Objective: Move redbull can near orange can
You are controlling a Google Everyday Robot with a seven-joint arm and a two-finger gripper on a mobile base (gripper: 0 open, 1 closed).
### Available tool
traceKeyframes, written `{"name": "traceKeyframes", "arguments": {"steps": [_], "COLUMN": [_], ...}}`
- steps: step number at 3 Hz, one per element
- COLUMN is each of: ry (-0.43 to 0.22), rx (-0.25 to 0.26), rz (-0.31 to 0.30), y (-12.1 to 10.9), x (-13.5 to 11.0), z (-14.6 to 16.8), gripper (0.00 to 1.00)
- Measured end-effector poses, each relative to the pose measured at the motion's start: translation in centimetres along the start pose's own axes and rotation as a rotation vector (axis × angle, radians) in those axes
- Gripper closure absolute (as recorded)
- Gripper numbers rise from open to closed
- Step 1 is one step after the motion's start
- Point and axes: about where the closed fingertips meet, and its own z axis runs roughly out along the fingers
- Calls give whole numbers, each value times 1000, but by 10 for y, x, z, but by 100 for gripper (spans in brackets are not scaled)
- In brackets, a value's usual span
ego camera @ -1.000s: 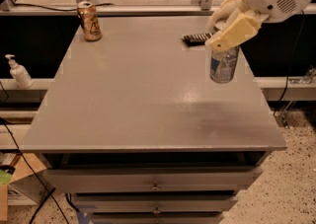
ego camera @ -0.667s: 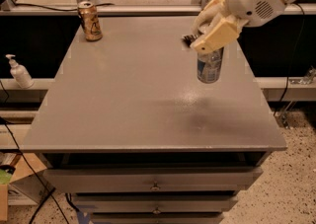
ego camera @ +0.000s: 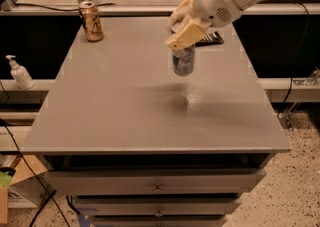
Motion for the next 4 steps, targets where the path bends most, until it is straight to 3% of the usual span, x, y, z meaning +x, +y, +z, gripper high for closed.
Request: {"name": "traceKeyframes", "arguments": {"steps": [1, 2, 4], "ry": [-21, -42, -64], "rx": [36, 103, 117], "rz": [19, 65, 43], "y": [-26, -75, -84], "x": [1, 0, -9], "z": [33, 75, 83], "gripper": [100, 100, 100]}}
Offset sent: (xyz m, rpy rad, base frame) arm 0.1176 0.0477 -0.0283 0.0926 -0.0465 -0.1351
